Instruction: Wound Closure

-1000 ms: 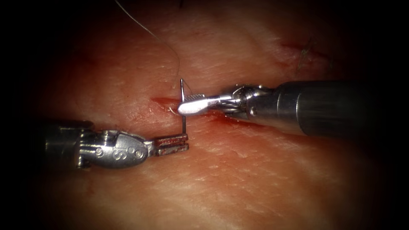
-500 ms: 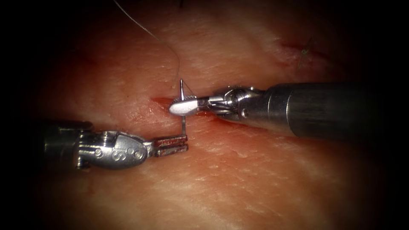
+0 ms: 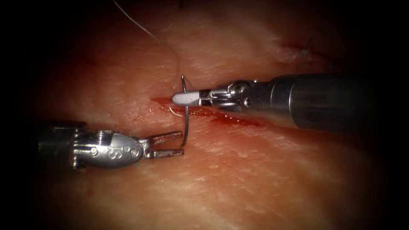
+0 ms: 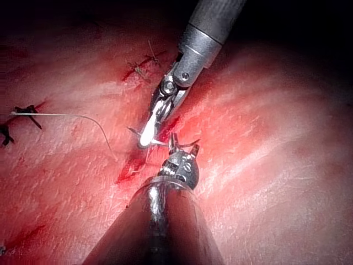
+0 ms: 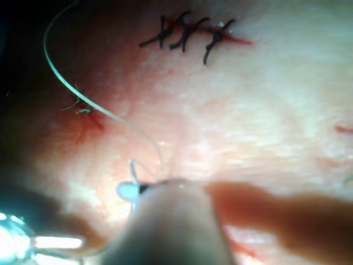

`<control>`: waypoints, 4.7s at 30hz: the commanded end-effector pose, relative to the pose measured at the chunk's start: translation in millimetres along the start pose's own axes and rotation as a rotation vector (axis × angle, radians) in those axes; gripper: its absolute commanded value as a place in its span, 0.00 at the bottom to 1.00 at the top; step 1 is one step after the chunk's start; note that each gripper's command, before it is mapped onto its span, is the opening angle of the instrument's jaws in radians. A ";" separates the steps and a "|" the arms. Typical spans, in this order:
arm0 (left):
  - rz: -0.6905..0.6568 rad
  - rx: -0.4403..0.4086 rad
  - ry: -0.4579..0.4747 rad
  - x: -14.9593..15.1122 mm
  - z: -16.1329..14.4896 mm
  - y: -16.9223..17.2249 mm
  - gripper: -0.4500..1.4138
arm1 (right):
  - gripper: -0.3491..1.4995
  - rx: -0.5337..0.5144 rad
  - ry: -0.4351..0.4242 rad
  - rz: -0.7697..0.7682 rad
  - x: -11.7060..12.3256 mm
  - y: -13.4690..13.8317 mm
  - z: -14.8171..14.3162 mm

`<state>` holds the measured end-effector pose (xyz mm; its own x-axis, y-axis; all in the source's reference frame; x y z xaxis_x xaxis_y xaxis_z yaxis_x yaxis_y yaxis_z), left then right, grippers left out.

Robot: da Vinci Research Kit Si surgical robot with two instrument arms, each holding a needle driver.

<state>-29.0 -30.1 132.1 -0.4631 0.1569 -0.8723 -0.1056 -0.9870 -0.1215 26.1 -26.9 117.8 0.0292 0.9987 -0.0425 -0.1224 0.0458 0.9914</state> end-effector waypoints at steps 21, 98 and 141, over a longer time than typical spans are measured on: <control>-0.266 -0.236 -0.105 -8.9 1.0 -4.2 0.00 | 0.00 0.041 0.014 -0.587 -0.9 -2.0 0.9; -0.442 -0.889 -0.480 -19.7 10.8 -11.2 0.00 | 0.00 0.094 0.089 -1.047 0.9 -1.6 -1.2; -0.407 -0.833 -0.443 -16.9 7.5 -10.5 0.00 | 0.00 -0.119 0.200 -1.550 4.1 1.7 4.9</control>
<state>-26.1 -22.0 150.9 -0.8297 0.3173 -0.4592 0.2387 -0.5420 -0.8057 30.2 -22.9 119.5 0.0735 -0.0399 -0.9965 -0.1740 0.9834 -0.0522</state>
